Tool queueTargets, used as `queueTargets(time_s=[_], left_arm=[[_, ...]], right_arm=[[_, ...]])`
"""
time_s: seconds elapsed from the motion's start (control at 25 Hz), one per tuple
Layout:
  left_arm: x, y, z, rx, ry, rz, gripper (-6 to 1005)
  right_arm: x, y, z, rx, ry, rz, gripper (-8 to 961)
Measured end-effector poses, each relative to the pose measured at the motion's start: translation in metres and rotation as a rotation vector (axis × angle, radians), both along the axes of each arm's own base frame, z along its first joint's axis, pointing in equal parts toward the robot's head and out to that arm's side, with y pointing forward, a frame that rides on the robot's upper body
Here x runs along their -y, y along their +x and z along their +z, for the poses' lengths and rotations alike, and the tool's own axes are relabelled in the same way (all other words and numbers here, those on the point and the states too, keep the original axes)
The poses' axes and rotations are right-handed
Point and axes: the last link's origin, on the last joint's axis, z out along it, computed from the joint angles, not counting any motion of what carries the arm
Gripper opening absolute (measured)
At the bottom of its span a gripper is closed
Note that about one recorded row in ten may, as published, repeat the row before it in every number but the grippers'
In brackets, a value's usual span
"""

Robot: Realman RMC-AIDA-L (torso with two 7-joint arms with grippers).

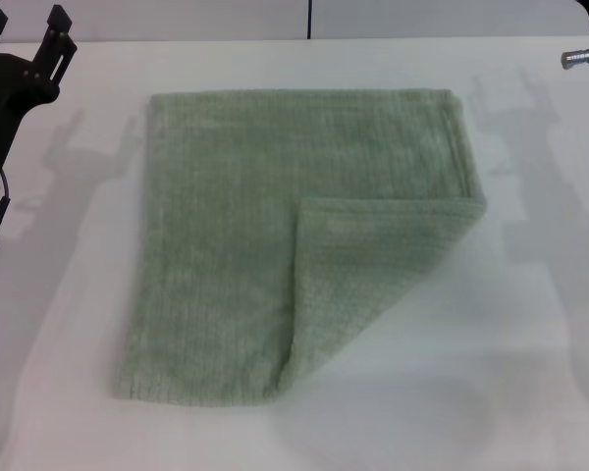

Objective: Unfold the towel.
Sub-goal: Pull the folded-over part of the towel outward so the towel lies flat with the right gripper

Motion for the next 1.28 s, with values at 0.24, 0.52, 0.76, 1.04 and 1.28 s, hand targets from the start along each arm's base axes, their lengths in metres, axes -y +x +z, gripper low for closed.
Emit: queueTargets(time_s=[0.24, 0.52, 0.76, 1.04, 1.28], left_arm=[[-0.001, 0.002, 0.000, 0.000, 0.000, -0.005, 754], [-0.003, 0.003, -0.001, -0.002, -0.003, -0.009, 753], [-0.005, 0.004, -0.001, -0.006, -0.008, -0.010, 752], [-0.007, 0.003, -0.003, -0.013, -0.024, 0.003, 750], [-0.010, 0.000, -0.009, -0.028, -0.057, 0.034, 639]], right_arm=[[-0.004, 0.002, 0.002, -0.029, 0.002, -0.016, 631], [-0.004, 0.002, 0.002, -0.046, -0.001, -0.011, 631], [-0.004, 0.004, 0.002, -0.042, -0.002, -0.016, 631], [-0.003, 0.012, 0.001, -0.036, -0.005, -0.042, 631], [-0.002, 0.015, 0.001, -0.034, -0.007, -0.052, 631]])
